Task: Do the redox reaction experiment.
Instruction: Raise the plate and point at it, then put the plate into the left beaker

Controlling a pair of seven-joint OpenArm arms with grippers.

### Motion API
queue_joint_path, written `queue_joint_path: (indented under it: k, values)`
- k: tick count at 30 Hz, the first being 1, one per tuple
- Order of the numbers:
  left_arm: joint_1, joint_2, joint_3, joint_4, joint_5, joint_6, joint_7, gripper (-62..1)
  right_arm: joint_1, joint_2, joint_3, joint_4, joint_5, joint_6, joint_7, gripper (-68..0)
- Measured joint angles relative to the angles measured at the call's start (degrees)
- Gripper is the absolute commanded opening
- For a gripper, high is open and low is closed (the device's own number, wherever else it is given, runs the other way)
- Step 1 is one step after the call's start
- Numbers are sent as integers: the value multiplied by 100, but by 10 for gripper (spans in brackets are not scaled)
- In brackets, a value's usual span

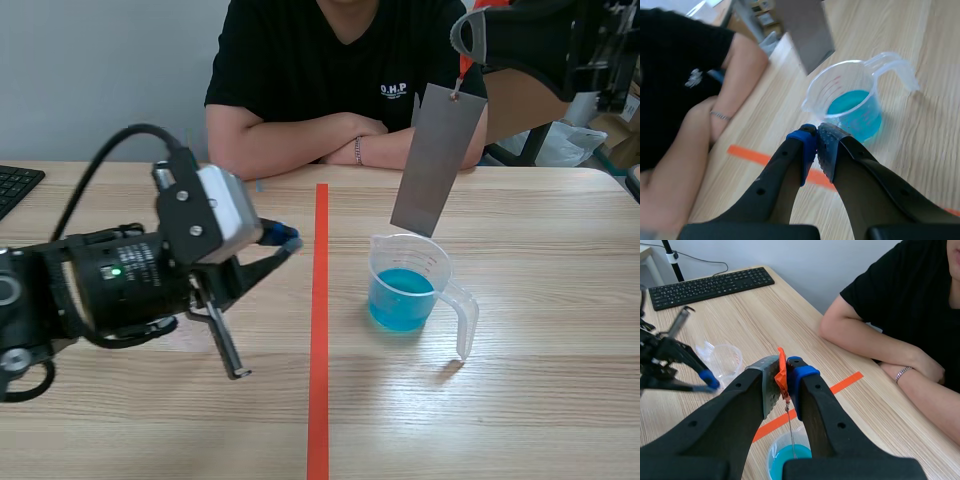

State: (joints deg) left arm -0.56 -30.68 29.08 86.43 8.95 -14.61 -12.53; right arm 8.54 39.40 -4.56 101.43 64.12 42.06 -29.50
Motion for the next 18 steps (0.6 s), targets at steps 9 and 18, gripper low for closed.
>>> queue_joint_path:
  k: [9,18]
  values:
    - [2708,-883,-2190,859,-492,949,463,-562,0,0,0,0,0,0,0,-660]
    - [5427,-726,-3917,859,-1403,1401,463,-562,0,0,0,0,-2,0,0,-660]
